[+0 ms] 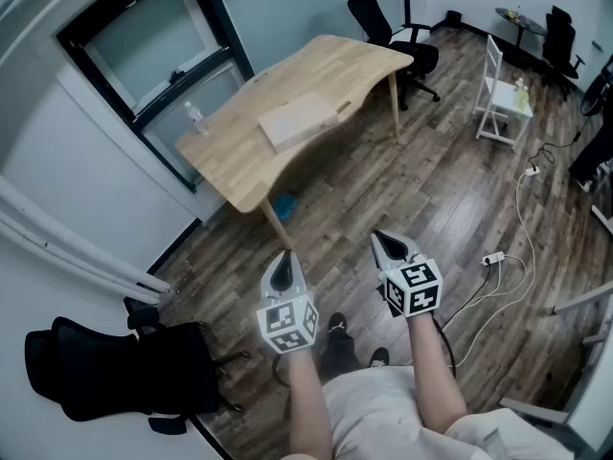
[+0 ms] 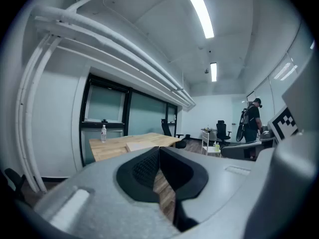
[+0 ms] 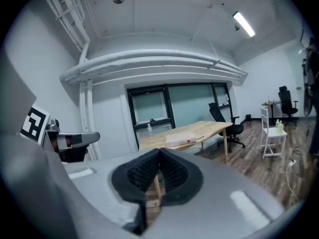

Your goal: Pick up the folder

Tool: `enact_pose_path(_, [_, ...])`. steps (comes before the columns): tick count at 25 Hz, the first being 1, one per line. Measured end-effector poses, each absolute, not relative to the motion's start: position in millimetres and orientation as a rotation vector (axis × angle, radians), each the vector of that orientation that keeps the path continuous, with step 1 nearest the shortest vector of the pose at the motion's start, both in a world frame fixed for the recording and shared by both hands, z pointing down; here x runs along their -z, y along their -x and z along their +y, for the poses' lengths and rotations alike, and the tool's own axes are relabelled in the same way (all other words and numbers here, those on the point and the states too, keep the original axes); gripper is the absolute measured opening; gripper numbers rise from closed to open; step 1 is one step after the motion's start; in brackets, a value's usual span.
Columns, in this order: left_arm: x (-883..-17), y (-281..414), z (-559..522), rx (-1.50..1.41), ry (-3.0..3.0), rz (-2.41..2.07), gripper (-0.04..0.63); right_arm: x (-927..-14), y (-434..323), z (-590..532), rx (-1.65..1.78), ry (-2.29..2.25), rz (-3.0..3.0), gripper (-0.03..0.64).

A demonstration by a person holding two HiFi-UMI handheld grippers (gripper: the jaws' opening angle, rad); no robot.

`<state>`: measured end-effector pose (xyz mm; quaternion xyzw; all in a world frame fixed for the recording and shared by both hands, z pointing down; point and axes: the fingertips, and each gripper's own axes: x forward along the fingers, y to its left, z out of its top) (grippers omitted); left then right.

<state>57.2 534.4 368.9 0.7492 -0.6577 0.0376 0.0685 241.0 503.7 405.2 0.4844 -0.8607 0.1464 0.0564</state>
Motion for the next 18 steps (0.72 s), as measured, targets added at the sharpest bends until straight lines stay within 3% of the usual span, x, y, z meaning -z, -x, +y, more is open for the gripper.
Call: enact_pose_path(18, [-363.8,-37.9,445.0,-0.098,-2.319,-1.894,0.009,-397.8,-209.3,439.2,-0.381,-1.461,-2.605,0.002])
